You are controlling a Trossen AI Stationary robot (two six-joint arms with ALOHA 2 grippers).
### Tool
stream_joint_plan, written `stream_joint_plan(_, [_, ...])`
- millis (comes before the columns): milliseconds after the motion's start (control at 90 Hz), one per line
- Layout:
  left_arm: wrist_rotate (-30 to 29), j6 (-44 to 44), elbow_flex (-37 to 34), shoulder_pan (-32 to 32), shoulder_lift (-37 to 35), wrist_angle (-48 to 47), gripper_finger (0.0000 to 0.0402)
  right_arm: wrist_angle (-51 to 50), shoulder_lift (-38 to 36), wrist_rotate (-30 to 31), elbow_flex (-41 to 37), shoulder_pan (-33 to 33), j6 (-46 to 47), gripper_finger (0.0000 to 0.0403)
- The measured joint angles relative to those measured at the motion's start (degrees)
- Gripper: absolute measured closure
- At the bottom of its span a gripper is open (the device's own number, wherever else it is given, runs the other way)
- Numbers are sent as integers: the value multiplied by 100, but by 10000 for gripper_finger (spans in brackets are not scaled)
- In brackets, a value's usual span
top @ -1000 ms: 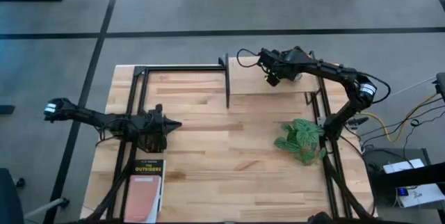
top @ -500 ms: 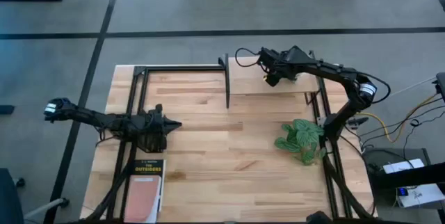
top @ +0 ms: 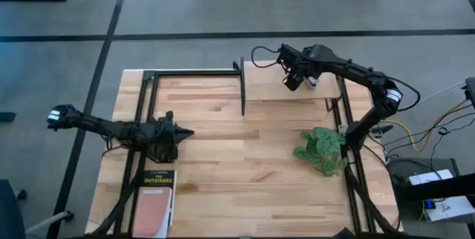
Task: Stock shelves
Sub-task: Put the gray stapler on the shelf
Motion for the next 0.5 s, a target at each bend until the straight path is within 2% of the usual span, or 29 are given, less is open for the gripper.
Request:
stream_joint_plan(289, [0,2,0,0,-2,-2,397,-462,-529,-1215,20,101,100,191])
stream_joint_plan(500, [0,0,2,0,0,-2,397,-440,-1036,-1007,-21,654,-381,210])
